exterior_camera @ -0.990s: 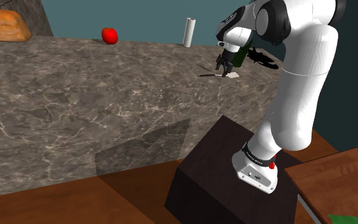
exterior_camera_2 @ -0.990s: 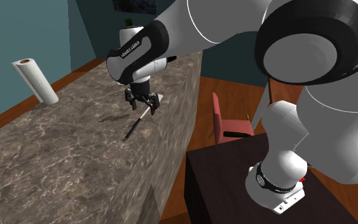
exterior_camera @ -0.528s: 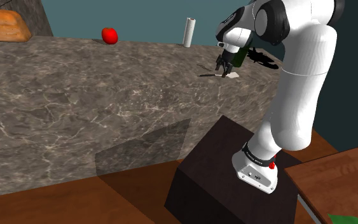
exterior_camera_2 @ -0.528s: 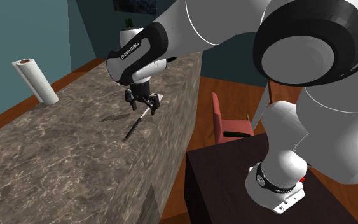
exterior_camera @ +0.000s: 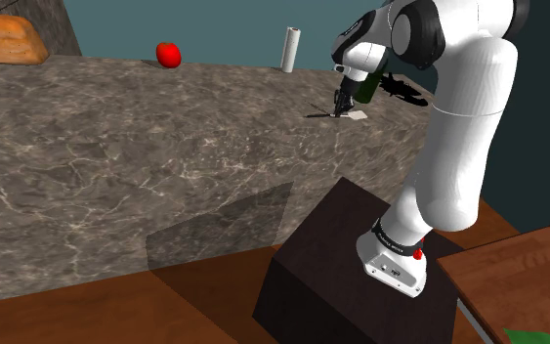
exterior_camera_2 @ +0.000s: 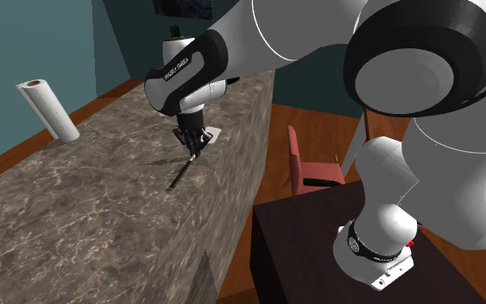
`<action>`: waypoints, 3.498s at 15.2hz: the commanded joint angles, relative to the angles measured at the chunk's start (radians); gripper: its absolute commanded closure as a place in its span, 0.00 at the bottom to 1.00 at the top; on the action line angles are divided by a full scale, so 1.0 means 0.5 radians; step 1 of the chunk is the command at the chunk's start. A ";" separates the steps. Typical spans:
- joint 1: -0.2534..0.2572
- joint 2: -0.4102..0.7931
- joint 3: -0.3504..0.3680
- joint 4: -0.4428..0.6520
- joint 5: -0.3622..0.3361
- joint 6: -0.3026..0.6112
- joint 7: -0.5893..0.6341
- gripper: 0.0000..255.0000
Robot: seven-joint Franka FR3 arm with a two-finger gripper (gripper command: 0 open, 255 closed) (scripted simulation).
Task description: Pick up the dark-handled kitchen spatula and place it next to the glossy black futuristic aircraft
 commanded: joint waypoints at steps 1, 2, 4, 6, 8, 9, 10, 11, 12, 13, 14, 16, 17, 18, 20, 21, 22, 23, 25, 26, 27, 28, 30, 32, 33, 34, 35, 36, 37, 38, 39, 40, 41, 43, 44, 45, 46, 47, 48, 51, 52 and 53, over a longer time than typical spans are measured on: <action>0.000 0.000 0.000 0.000 0.000 0.000 0.000 1.00; 0.000 0.000 0.000 0.000 0.000 0.000 0.000 1.00; 0.034 -0.039 -0.038 0.016 -0.047 -0.035 0.033 1.00; 0.068 -0.078 -0.076 0.034 -0.095 -0.071 0.066 1.00; 0.102 -0.117 -0.113 0.053 -0.142 -0.108 0.099 1.00; 0.118 -0.136 -0.130 0.064 -0.166 -0.127 0.115 1.00; 0.135 -0.155 -0.147 0.075 -0.189 -0.146 0.132 1.00; 0.151 -0.175 -0.164 0.086 -0.212 -0.165 0.148 1.00; 0.167 -0.194 -0.181 0.098 -0.235 -0.185 0.165 1.00; 0.184 -0.213 -0.197 0.111 -0.258 -0.204 0.181 1.00; 0.199 -0.232 -0.213 0.124 -0.281 -0.224 0.197 1.00; 0.230 -0.270 -0.242 0.151 -0.326 -0.265 0.230 1.00; 0.245 -0.289 -0.256 0.165 -0.348 -0.285 0.246 1.00; 0.260 -0.308 -0.269 0.180 -0.369 -0.306 0.262 1.00; 0.288 -0.344 -0.294 0.211 -0.412 -0.348 0.293 1.00; 0.302 -0.362 -0.306 0.228 -0.433 -0.370 0.309 1.00; 0.315 -0.380 -0.317 0.245 -0.453 -0.392 0.324 1.00; 0.327 -0.397 -0.327 0.262 -0.473 -0.414 0.339 1.00; 0.351 -0.431 -0.345 0.298 -0.511 -0.459 0.367 1.00; 0.361 -0.447 -0.352 0.317 -0.529 -0.481 0.381 1.00; 0.371 -0.462 -0.359 0.337 -0.546 -0.505 0.394 1.00; 0.380 -0.477 -0.365 0.357 -0.562 -0.528 0.407 1.00; 0.396 -0.504 -0.375 0.398 -0.592 -0.576 0.431 1.00; 0.408 -0.527 -0.383 0.442 -0.618 -0.624 0.452 1.00; 0.413 -0.537 -0.386 0.464 -0.630 -0.649 0.461 1.00; 0.418 -0.546 -0.388 0.487 -0.640 -0.674 0.469 1.00; 0.421 -0.553 -0.390 0.507 -0.647 -0.695 0.475 1.00; 0.385 -0.543 -0.405 0.511 -0.637 -0.701 0.422 1.00; 0.345 -0.526 -0.420 0.517 -0.621 -0.707 0.364 1.00; 0.300 -0.502 -0.432 0.525 -0.599 -0.716 0.302 1.00; 0.246 -0.475 -0.437 0.536 -0.573 -0.725 0.237 1.00; 0.186 -0.443 -0.439 0.550 -0.543 -0.736 0.170 1.00; 0.124 -0.406 -0.440 0.566 -0.508 -0.749 0.100 1.00; -0.026 -0.331 -0.418 0.607 -0.439 -0.777 -0.037 1.00; -0.106 -0.291 -0.402 0.631 -0.404 -0.792 -0.105 1.00; -0.188 -0.250 -0.386 0.658 -0.367 -0.809 -0.173 1.00; -0.271 -0.207 -0.368 0.687 -0.330 -0.828 -0.240 1.00; -0.358 -0.165 -0.347 0.719 -0.295 -0.846 -0.306 1.00; -0.447 -0.124 -0.322 0.753 -0.261 -0.866 -0.369 1.00; -0.716 0.005 -0.249 0.874 -0.157 -0.931 -0.549 1.00; -0.808 0.047 -0.220 0.919 -0.125 -0.954 -0.605 1.00; -0.899 0.091 -0.195 0.968 -0.092 -0.978 -0.660 1.00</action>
